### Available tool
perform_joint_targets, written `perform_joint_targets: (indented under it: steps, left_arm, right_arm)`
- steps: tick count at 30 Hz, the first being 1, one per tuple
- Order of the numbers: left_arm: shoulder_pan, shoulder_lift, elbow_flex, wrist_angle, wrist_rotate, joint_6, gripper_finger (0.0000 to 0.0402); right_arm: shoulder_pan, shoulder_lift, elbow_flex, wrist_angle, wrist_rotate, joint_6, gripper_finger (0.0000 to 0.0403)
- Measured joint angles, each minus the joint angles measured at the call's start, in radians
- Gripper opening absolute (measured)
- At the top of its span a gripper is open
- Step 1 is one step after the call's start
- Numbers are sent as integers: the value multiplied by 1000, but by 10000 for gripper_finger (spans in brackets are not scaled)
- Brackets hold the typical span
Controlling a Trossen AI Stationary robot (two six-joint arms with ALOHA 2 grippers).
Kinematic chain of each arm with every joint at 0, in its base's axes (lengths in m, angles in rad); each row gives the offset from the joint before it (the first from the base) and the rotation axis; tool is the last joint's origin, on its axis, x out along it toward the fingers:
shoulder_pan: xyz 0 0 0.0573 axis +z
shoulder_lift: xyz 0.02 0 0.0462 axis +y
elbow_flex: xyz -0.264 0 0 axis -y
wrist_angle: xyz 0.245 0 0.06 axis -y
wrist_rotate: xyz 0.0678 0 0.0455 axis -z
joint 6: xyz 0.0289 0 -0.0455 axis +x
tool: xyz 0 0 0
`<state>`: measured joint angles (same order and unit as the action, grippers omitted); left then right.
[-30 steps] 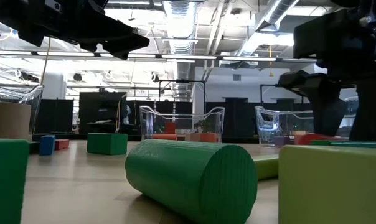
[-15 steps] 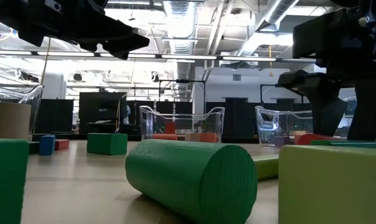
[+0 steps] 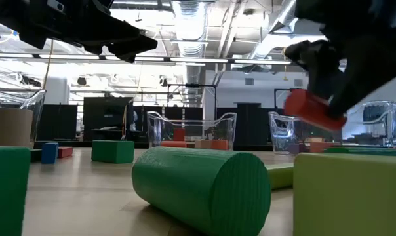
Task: Sort blocks by size
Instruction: Put the red cylindrical block into the left transparent bin
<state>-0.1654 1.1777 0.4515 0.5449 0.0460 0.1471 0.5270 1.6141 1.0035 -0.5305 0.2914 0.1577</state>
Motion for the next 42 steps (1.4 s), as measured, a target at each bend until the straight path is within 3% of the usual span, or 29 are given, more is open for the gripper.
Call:
perform_joint_targets:
  steps: [13,25,42]
  left_arm:
    - [-20,0,0,54,0,110,194]
    - [-50,96,83,49,-32,329,194]
    - [-50,327,307,-1,14,489,194]
  right_arm:
    - [-93,-41,0,237,16,-59,161]
    - [-200,-40,0,530,-131,-123,161]
    - [-209,-40,0,559,-166,-132,162]
